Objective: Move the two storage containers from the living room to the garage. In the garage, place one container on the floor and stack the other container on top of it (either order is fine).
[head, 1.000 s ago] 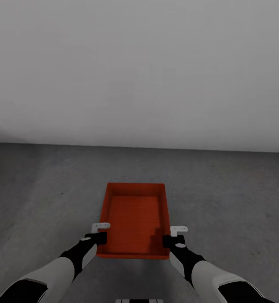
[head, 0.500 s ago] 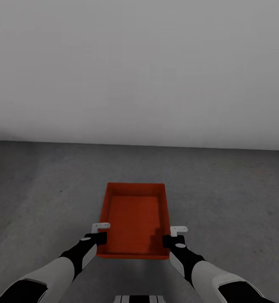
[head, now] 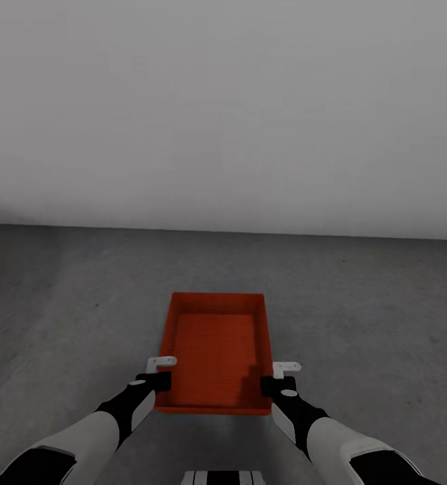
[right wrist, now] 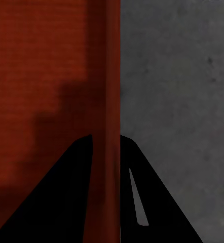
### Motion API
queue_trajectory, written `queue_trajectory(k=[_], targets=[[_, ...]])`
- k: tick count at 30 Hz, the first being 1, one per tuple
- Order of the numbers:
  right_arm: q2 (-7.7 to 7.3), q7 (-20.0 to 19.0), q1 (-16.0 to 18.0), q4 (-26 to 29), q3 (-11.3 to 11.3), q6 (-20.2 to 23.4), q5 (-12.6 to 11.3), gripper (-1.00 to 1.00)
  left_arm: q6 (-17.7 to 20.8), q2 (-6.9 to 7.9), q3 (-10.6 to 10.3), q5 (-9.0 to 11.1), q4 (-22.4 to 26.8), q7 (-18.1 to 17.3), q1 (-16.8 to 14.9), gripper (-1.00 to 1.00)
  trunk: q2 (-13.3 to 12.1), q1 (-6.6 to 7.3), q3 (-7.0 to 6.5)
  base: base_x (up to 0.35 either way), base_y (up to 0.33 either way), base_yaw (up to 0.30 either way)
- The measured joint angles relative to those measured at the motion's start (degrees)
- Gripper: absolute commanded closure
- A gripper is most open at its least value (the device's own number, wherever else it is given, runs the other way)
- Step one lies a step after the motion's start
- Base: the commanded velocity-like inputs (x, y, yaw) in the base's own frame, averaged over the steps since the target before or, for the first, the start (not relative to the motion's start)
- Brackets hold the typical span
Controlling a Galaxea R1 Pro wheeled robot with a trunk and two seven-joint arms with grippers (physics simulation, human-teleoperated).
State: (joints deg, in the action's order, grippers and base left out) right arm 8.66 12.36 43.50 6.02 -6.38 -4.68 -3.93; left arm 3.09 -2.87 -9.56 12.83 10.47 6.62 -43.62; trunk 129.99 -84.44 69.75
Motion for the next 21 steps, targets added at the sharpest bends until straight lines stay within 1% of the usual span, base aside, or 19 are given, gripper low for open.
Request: queue_trajectory(k=[21], targets=[[0.09, 0.10, 0.00, -0.15, 0.08, -0.07, 0.05, 1.00, 0.01, 0.07, 0.02, -0.03, -0.07, -0.10, 0.00, 1.00, 0.00, 0.00, 0.00, 0.000, 0.000, 0.000]])
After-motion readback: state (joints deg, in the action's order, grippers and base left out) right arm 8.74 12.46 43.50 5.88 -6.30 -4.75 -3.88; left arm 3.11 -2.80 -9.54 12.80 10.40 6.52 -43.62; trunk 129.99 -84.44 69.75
